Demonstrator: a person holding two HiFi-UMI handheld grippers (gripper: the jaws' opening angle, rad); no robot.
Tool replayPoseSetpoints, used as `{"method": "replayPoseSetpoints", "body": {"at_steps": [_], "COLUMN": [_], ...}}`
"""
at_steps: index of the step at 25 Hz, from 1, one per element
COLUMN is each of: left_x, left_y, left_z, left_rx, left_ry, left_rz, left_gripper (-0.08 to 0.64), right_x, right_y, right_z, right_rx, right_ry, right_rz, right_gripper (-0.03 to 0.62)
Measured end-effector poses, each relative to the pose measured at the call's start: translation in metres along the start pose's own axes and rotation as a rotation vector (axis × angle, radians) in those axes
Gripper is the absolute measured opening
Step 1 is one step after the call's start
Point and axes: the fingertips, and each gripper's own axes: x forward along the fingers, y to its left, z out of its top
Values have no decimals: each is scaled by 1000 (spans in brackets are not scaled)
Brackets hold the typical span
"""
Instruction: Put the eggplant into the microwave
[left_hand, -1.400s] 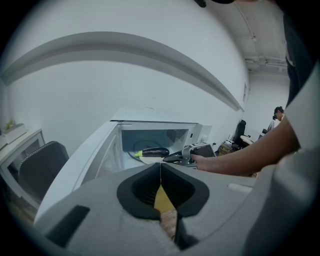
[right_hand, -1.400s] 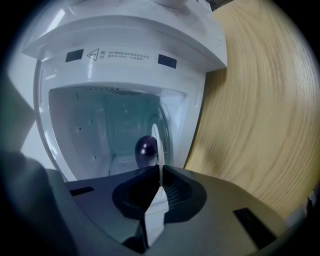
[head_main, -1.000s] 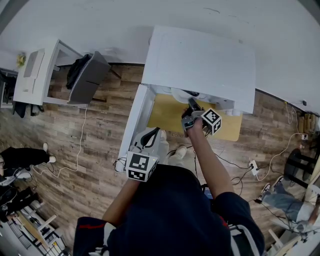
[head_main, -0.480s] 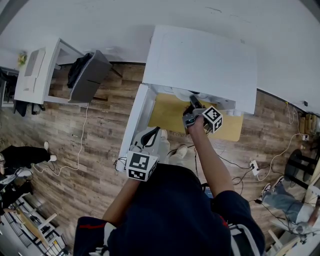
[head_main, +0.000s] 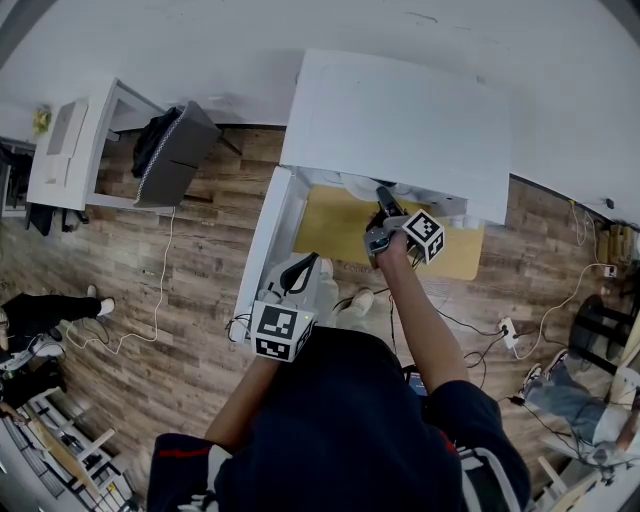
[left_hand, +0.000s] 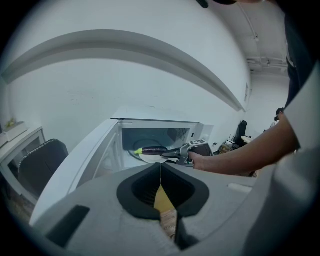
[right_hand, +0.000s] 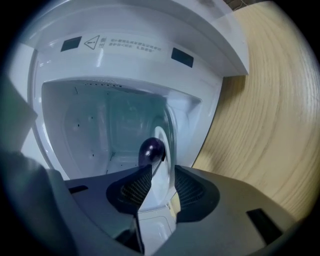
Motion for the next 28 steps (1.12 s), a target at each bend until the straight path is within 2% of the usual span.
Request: {"method": "replayPoseSetpoints", "body": {"at_steps": [11,15,28], "left_x": [0,0,-1], "left_y": [-5,-6,-7], "left_z": [1,1,0], "left_rx": [7,11,15], "left_ry": [-7,-7,-10], "left_rz": [-1,-1,-9], "left_gripper": [17,17,17], "right_x": [-16,-22,-22], "right_y": [-5,-8,-2], "right_z": [0,-2,-34], "right_rx": [-76,-139,-566], "right_ry": [11,25,157], "right_rz": [-13,-27,-115], "right_gripper": [116,103,31]}}
